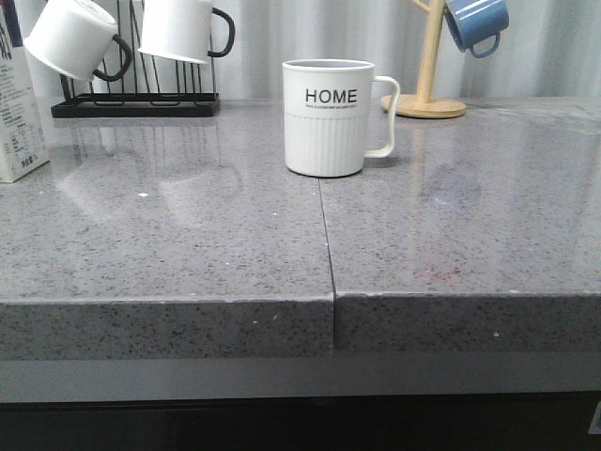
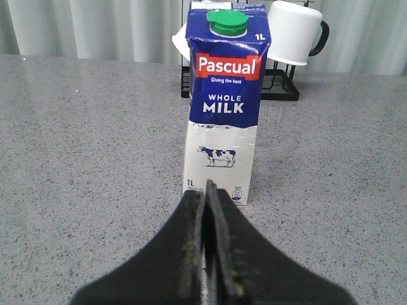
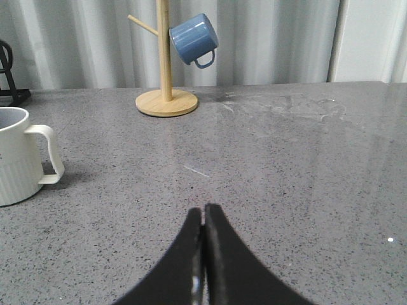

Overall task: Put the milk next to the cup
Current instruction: 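Move the left gripper toward the Pascual milk carton, then grasp the top of the milk carton with the left gripper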

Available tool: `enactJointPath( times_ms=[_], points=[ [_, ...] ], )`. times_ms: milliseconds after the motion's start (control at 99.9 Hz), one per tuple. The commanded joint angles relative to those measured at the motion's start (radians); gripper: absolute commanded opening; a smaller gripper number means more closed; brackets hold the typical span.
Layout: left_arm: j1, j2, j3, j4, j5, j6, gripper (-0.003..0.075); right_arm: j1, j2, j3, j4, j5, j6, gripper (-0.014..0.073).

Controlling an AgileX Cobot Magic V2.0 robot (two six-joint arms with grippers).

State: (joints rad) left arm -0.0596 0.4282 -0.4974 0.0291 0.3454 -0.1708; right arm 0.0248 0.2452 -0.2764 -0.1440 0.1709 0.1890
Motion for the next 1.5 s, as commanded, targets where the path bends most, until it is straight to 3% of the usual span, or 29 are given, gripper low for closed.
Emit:
enactJointPath(
  times_ms=[0, 160, 230, 300, 421, 471, 591, 1111, 1492],
  points=[
    [-0.008, 0.071, -0.062, -0.009, -0.067, -0.007, -0.0020, -0.006, 0.009, -0.026, -0.012, -0.074, -0.003, -0.0122],
    [-0.008, 0.140, -0.066, 0.005, -0.095, -0.002, -0.0011, -0.006, 0.009, -0.026, -0.012, -0.074, -0.003, -0.0122],
    [-0.008, 0.160, -0.066, 0.005, -0.095, 0.022, 0.0070, -0.006, 0.009, -0.026, -0.012, -0.074, -0.003, -0.0122],
    [-0.008, 0.175, -0.066, 0.005, -0.095, 0.034, 0.0237, -0.006, 0.009, -0.026, -0.012, -0.074, -0.003, -0.0122],
    [-0.008, 0.194, -0.063, -0.005, -0.117, 0.034, 0.0631, -0.006, 0.009, -0.026, -0.012, -0.074, -0.003, -0.0122],
    [-0.008, 0.205, -0.058, -0.013, -0.143, 0.031, 0.0722, -0.006, 0.009, -0.026, -0.012, -0.074, -0.003, -0.0122],
    [-0.008, 0.260, -0.058, -0.021, -0.206, 0.031, 0.0646, -0.006, 0.009, -0.026, -0.012, -0.074, -0.003, -0.0122],
    [-0.008, 0.626, -0.062, -0.035, -0.618, 0.031, 0.0640, -0.006, 0.009, -0.026, -0.012, -0.074, -0.003, -0.0122],
    [-0.008, 0.814, -0.210, 0.005, -0.647, 0.028, 0.0640, -0.006, 0.009, -0.026, -0.012, -0.074, -0.003, -0.0122]
  ],
)
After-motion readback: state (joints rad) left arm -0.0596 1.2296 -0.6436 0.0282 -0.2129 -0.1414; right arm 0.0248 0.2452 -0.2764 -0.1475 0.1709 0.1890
